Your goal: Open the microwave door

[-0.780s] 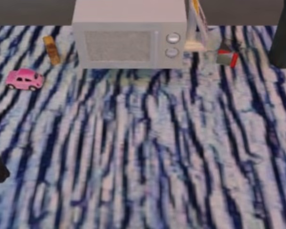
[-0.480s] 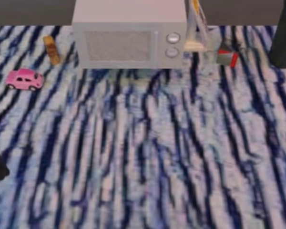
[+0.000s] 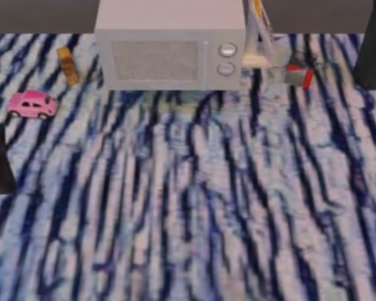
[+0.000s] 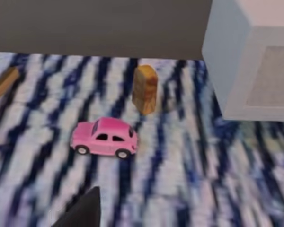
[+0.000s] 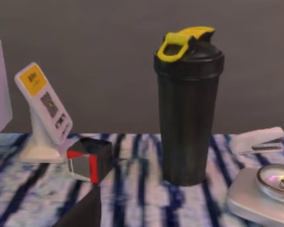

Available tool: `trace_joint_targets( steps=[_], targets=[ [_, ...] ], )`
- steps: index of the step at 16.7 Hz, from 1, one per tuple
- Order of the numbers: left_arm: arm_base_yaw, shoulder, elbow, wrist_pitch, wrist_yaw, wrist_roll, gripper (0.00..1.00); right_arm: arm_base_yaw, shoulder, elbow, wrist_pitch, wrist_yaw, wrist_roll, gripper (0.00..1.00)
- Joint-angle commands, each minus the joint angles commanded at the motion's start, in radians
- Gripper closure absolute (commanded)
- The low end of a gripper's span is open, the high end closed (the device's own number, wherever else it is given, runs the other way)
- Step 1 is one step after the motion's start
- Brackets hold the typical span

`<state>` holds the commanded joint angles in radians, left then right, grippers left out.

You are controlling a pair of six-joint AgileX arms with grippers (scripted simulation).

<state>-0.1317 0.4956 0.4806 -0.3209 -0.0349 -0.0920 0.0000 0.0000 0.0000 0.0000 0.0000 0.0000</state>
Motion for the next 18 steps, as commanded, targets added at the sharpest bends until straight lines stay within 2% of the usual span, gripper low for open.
trace_joint_targets(
  steps=[5,12,18],
  targets=[
    [-0.109,0.465,0.424,-0.297,-0.045,-0.077,0.0,0.0,0.0,0.0,0.0,0.0,0.0,0.0],
    [-0.274,1.186,1.125,-0.731,-0.127,-0.207,0.0,0.0,0.0,0.0,0.0,0.0,0.0,0.0],
    [-0.4,1.699,1.741,-0.999,-0.197,-0.333,0.0,0.0,0.0,0.0,0.0,0.0,0.0,0.0]
  ],
)
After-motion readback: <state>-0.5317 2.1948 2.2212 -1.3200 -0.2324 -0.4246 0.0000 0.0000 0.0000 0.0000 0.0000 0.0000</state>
